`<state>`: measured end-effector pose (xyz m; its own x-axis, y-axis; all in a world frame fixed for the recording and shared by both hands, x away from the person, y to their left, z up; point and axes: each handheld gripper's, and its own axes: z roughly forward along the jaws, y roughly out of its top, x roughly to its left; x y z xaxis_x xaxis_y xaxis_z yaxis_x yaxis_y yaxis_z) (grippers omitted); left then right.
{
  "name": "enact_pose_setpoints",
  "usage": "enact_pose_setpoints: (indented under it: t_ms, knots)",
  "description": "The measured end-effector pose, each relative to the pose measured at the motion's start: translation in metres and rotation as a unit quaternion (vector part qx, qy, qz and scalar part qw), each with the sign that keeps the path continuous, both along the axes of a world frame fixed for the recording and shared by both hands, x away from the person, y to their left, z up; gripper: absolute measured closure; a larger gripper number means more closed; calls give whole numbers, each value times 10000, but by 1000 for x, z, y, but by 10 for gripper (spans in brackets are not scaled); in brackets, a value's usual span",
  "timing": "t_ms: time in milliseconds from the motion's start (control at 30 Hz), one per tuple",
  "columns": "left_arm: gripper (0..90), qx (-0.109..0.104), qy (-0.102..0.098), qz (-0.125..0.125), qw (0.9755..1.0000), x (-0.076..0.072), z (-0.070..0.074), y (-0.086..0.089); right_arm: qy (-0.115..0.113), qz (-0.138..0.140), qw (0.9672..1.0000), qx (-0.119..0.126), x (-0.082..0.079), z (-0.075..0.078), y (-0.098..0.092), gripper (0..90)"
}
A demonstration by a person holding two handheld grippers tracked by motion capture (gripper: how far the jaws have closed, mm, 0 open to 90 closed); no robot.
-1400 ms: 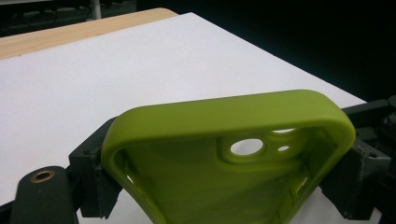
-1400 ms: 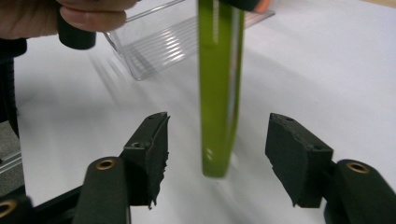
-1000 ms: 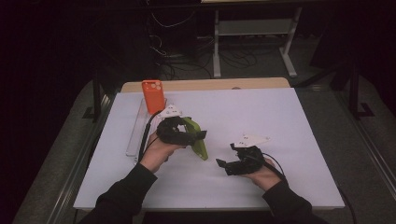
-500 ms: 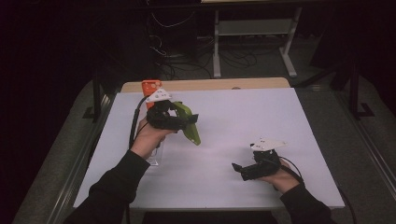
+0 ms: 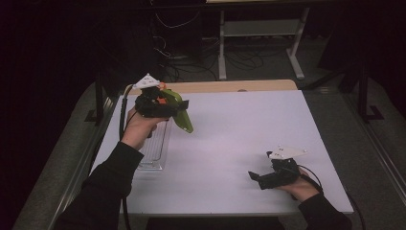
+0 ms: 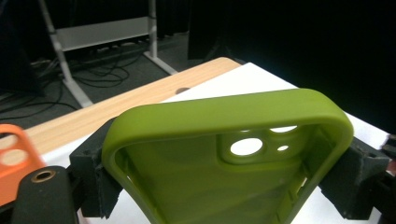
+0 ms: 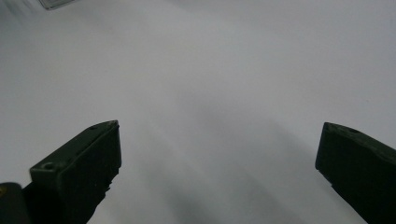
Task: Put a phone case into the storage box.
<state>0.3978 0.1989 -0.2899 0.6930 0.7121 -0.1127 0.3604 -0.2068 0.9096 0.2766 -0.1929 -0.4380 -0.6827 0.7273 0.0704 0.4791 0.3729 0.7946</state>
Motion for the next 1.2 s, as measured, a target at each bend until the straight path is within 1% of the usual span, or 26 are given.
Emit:
enact_pose_setpoints:
  t_ms: [33,167,267,367,467,500,633,700,767,800,867,1000,1067,1100,1167,1200]
  knots:
    - [139,21,-9,34,10000,1,1,2,-21,3,10000,2,0,0,0,0]
    - [139,34,-54,166,9998,5,5,8,18,-10,10000,-29,-1,-1,-1,0]
    - [139,97,-73,266,9996,8,7,14,8,19,10000,-44,-1,-1,0,0]
    - [139,136,-131,419,9989,12,9,19,9,33,10000,-58,-1,-2,1,0]
    - [139,215,-153,577,9980,17,10,25,17,50,10000,-51,-1,-2,1,0]
    - [139,203,-183,638,9976,18,11,26,15,59,10000,-63,-1,-2,1,0]
    - [138,316,-195,874,9955,24,12,32,29,67,10000,-57,-1,-2,2,0]
    - [139,319,-200,971,9946,27,13,35,11,69,10000,-50,-1,-2,1,0]
    - [138,349,-207,1095,9932,31,13,36,13,72,10000,-54,-1,-2,1,0]
    - [138,407,-199,1152,9923,32,14,37,24,66,10000,-49,-1,-2,1,0]
    - [138,429,-211,1299,9904,35,14,37,33,72,10000,-53,-1,-2,1,0]
    - [138,584,-226,1545,9860,40,12,38,17,73,10000,-66,-1,-2,1,0]
    - [138,613,-184,1677,9838,43,10,39,31,70,10000,-61,-1,-1,1,0]
    - [138,598,-174,1747,9826,45,9,39,6,74,9999,-67,-1,-1,1,0]
    - [138,654,-136,1846,9805,49,6,41,-38,75,9999,-78,0,-1,0,0]
    - [138,636,-112,1904,9796,51,5,42,-38,72,9999,-71,0,-1,0,0]
